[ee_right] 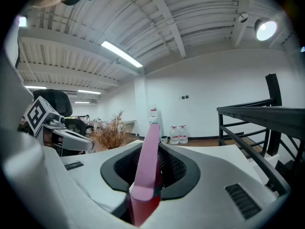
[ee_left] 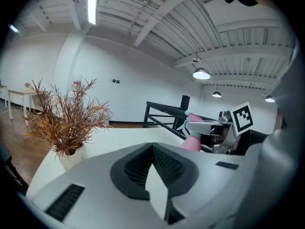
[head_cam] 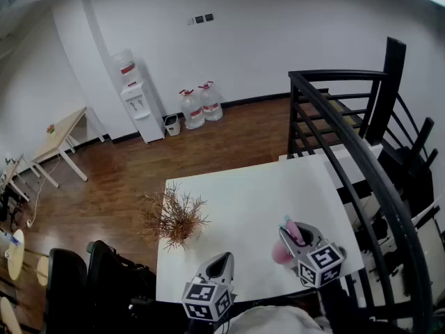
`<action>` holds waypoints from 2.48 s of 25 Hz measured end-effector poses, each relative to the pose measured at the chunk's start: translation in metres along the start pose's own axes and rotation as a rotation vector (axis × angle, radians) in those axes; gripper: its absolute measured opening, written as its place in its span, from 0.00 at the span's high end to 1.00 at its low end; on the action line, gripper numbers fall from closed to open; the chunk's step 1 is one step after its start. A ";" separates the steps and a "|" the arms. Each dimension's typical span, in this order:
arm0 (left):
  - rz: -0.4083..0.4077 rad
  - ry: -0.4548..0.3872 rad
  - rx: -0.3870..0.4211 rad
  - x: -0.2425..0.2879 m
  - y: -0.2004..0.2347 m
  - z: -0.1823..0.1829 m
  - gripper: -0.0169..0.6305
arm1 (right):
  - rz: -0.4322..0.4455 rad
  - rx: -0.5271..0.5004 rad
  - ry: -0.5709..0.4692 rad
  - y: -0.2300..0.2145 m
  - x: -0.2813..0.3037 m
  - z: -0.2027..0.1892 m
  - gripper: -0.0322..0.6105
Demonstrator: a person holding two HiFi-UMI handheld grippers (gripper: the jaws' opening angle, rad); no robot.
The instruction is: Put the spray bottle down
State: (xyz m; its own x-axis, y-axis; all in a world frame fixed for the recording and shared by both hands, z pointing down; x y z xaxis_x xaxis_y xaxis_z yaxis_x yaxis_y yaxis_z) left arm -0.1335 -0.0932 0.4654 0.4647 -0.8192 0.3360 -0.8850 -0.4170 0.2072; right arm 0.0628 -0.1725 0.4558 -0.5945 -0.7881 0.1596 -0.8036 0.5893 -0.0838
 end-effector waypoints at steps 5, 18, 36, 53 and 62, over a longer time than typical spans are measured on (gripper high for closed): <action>0.002 0.006 -0.002 0.002 0.003 -0.002 0.98 | 0.057 -0.089 0.005 0.020 0.028 -0.010 0.83; 0.008 0.008 0.002 0.001 0.001 -0.003 0.98 | 0.121 -0.199 0.027 0.059 0.063 -0.034 0.83; 0.012 0.007 -0.006 0.000 0.005 -0.006 0.98 | 0.021 -0.174 0.012 0.049 0.068 -0.042 0.83; 0.016 0.009 -0.012 0.002 0.008 -0.005 0.98 | -0.010 -0.125 -0.067 0.041 0.049 -0.032 0.57; -0.004 0.015 -0.008 0.004 0.005 -0.005 0.98 | -0.084 -0.014 -0.211 0.008 -0.018 0.008 0.70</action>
State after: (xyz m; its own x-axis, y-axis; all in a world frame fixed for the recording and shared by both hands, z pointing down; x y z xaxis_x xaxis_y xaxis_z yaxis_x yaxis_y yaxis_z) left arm -0.1355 -0.0965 0.4726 0.4684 -0.8117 0.3488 -0.8830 -0.4168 0.2158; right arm 0.0666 -0.1554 0.4443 -0.5194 -0.8534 -0.0445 -0.8509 0.5213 -0.0651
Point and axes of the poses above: the fingertips, and each gripper's own axes: x forward along the fingers, y to its left, z out of its top, the point moved 5 cm from there along -x, backward along the fingers, and after that the axes turned 4 degrees about -z, right-handed, at the moved point
